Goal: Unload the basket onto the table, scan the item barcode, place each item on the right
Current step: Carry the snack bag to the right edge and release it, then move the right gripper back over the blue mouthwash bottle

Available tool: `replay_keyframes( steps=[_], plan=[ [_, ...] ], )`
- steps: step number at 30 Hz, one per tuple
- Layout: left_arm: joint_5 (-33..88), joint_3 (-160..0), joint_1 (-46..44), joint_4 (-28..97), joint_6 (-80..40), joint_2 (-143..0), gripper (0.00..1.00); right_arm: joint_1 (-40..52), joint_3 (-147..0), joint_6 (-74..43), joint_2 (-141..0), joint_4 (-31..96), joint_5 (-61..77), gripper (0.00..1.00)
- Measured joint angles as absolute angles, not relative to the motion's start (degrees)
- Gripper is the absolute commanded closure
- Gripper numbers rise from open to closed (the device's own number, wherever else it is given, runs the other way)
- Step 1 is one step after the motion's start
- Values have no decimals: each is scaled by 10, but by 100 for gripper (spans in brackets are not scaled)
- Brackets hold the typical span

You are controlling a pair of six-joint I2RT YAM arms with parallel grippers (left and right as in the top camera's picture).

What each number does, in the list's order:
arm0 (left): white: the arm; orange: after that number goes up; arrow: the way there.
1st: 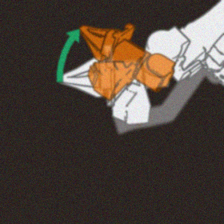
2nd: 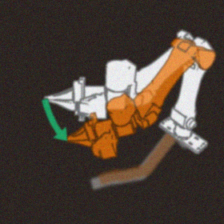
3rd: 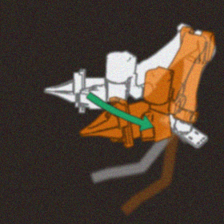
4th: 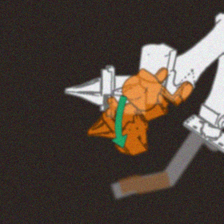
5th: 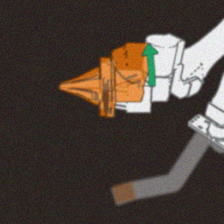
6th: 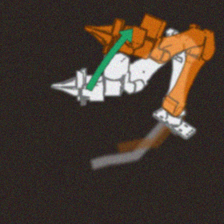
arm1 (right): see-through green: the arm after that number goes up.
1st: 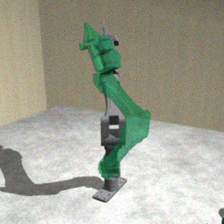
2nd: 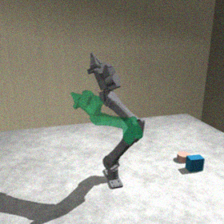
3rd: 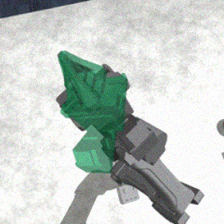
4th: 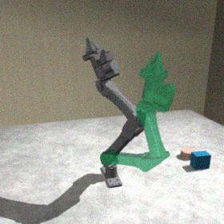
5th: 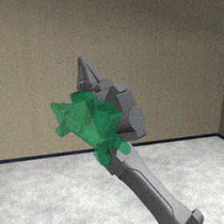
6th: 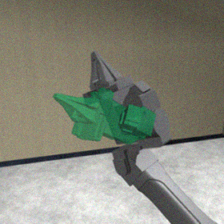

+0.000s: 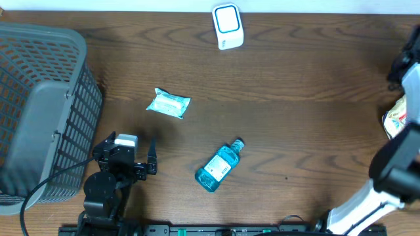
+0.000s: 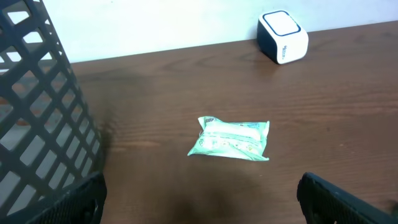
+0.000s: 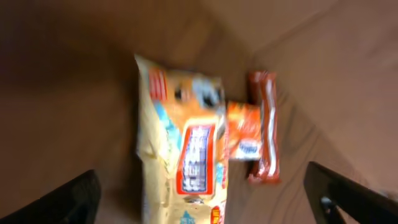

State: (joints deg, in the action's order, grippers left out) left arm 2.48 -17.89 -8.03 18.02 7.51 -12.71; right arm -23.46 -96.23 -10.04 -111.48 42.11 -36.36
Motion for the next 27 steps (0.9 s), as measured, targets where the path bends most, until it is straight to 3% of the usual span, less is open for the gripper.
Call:
replay_keyframes(
  steps=[4, 7, 11, 15, 21, 27],
  plan=[
    [25, -179, -80, 180, 75, -127, 2, -210, -978, -102, -1020, 435, -253, 1],
    [25, -179, -80, 180, 75, -127, 2, -176, -986, -111, -971, 468, -98, 1],
    [25, -179, -80, 180, 75, -127, 2, -115, -985, -136, -967, 492, 125, 1],
    [25, -179, -80, 180, 75, -127, 2, -29, -968, -214, -990, 550, 257, 1],
    [25, -179, -80, 180, 75, -127, 2, 111, -959, -292, -1026, 603, 314, 1],
    [25, -179, -80, 180, 75, -127, 2, 240, -959, -341, -1047, 638, 246, 1]
  ],
)
